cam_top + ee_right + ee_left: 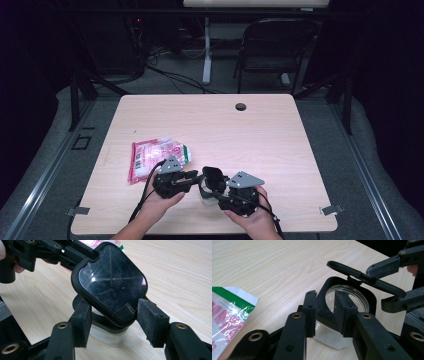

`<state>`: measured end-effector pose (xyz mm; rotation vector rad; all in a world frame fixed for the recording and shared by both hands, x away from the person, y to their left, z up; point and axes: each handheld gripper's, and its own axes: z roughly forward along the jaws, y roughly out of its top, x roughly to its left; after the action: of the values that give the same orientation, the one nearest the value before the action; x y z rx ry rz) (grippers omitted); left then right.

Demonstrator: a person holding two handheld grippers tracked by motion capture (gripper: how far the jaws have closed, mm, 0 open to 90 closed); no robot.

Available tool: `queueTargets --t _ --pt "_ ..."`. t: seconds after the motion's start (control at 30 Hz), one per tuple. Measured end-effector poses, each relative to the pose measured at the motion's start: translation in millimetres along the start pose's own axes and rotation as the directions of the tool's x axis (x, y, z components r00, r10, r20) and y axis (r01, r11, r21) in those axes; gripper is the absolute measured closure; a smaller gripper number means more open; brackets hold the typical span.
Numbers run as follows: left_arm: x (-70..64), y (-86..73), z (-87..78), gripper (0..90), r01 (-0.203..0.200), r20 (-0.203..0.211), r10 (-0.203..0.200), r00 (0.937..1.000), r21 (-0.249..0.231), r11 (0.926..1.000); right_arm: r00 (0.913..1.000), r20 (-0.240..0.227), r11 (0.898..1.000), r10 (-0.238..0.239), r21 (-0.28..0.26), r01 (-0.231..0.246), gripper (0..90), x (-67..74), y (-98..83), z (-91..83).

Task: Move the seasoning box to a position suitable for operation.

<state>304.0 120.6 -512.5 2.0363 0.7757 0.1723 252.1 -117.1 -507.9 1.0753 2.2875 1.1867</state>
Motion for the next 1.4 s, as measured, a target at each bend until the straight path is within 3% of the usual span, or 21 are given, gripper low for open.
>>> queueTargets --t 0.2,0.63,0.77,0.97,1.4 --pt "-0.6 -2.5 4.4 64.8 0.006 0.000 -0.006 1.0000 0.019 0.9998 1.0000 -0.001 1.000 0.002 -0.002 -0.002 45.7 -0.2 -0.2 0.0" --pt "-0.6 -4.3 5.6 62.1 0.002 -0.022 -0.001 0.9998 0.020 0.9998 1.0000 -0.001 1.000 0.006 -0.001 -0.006 46.5 -0.9 -0.4 -0.5" --pt "-0.8 -5.0 6.5 61.9 0.008 -0.014 -0.008 0.9999 0.013 0.9999 1.0000 0.001 1.000 0.008 -0.003 -0.008 46.6 -0.9 -0.4 -0.1" --pt "-3.7 -6.1 10.3 64.7 -0.018 -0.011 0.018 0.9998 0.023 0.9996 1.0000 0.003 1.000 0.006 -0.007 -0.006 46.9 -1.1 -0.6 0.3" --pt "-2.0 -7.9 10.8 65.4 0.000 0.000 0.000 1.0000 0.005 1.0000 1.0000 0.004 1.000 0.008 -0.023 -0.008 50.9 -3.2 -1.2 -1.0"
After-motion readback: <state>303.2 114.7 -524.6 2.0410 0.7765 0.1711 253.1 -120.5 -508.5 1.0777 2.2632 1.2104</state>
